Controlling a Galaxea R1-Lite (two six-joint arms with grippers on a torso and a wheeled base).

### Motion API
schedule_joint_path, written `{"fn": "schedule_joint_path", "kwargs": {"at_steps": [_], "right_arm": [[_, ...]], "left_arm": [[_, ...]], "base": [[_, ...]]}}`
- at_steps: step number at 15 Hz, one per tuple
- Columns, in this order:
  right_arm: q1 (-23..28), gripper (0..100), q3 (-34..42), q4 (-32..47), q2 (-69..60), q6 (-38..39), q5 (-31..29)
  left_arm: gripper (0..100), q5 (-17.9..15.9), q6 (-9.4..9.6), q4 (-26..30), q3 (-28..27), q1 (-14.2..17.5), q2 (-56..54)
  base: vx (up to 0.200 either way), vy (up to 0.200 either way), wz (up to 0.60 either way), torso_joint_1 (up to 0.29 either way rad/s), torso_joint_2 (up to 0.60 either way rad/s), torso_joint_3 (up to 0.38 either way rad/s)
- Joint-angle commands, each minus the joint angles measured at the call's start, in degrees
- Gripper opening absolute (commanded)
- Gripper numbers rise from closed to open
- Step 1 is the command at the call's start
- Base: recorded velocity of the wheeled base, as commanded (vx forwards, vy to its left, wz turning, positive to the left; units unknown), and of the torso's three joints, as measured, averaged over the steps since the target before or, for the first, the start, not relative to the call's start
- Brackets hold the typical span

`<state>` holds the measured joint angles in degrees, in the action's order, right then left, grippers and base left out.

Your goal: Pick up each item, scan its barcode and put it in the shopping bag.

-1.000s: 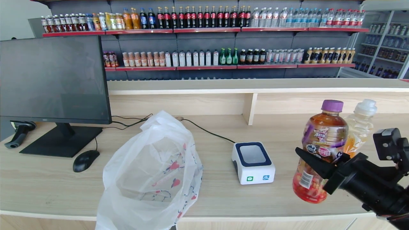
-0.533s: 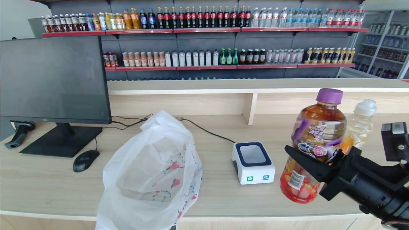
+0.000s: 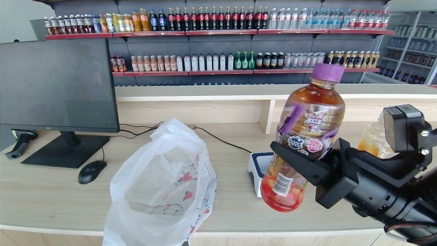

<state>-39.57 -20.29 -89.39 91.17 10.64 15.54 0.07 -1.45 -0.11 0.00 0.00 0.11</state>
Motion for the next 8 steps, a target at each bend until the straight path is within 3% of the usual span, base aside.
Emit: {"fn": "schedule_joint_path", "kwargs": {"at_steps": [1,8], "right_arm": [[-3.8,0,-3.6,0.0,2.3,2.6,0.2],[-6.7,0,-6.4,-0.1,0.8,9.4,3.5]], "left_arm": [[100,0.0,-0.04,-0.1,0.0,0.0,0.0],[100,0.0,-0.04,-0.1,0.0,0.0,0.0]], "base": [[0.000,0.000,0.00,0.000,0.00,0.000],[0.000,0.000,0.00,0.000,0.00,0.000]]}}
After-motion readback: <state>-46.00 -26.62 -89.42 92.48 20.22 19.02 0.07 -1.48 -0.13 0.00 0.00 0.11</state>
